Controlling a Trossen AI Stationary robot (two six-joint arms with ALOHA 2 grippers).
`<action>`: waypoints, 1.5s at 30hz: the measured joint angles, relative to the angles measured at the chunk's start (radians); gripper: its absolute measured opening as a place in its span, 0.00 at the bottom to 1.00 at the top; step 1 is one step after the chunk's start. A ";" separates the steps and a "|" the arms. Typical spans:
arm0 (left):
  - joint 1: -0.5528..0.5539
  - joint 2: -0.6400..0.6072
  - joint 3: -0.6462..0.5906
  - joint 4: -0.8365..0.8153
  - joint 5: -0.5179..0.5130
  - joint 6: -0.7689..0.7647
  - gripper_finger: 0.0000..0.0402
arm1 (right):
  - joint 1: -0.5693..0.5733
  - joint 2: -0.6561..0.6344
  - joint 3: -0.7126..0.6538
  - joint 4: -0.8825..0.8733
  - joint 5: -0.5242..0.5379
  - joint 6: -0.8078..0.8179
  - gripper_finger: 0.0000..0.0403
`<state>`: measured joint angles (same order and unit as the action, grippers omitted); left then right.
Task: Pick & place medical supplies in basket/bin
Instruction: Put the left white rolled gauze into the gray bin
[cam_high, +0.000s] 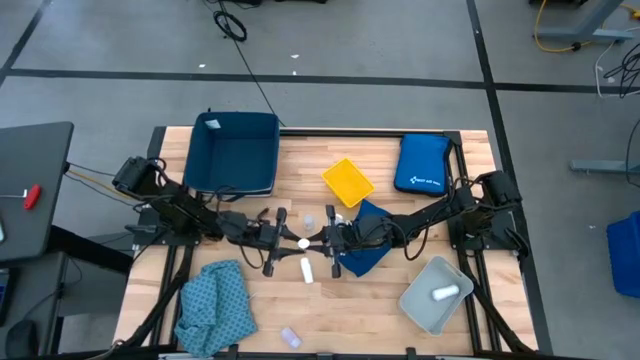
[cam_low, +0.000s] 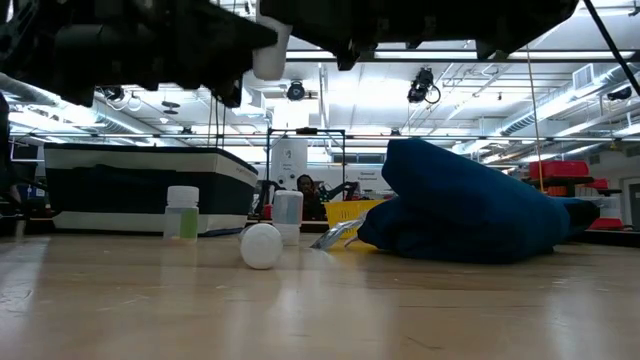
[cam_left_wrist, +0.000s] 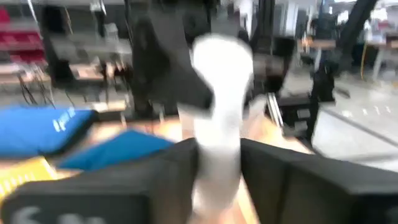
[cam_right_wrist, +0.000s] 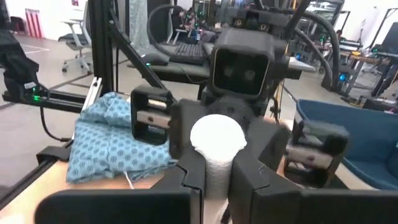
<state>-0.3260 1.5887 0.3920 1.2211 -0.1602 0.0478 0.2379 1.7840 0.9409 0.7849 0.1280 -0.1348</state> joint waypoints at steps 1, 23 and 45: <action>0.000 0.001 -0.001 -0.024 0.003 -0.004 0.38 | 0.001 0.000 0.000 0.001 0.001 0.000 0.09; -0.001 -0.019 -0.003 -0.340 0.084 -0.025 0.69 | 0.038 -0.106 0.026 -0.392 0.001 0.115 0.09; -0.002 -0.019 -0.003 -0.358 0.083 -0.044 0.69 | 0.273 -0.148 0.451 -1.784 -0.055 0.706 0.09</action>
<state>-0.3275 1.5696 0.3893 0.8631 -0.0772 0.0036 0.5111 1.6363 1.3922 -0.9992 0.0735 0.5714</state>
